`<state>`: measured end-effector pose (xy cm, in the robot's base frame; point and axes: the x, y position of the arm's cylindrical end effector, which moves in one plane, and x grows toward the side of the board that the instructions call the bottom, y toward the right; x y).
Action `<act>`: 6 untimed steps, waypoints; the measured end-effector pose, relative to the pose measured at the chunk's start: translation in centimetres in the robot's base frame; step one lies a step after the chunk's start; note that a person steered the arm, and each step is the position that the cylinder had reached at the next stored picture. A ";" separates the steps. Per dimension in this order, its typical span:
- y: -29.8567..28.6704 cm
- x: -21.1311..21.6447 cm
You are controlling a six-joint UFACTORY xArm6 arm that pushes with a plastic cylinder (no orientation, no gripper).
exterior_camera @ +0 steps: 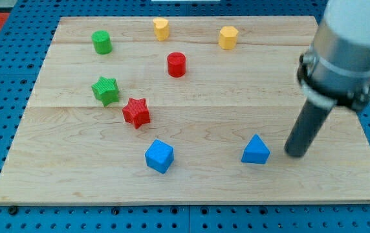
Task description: Push the blue triangle closer to the blue cube
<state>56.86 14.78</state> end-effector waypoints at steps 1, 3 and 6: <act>-7.9 0.5; 1.4 -2.8; -11.4 -1.9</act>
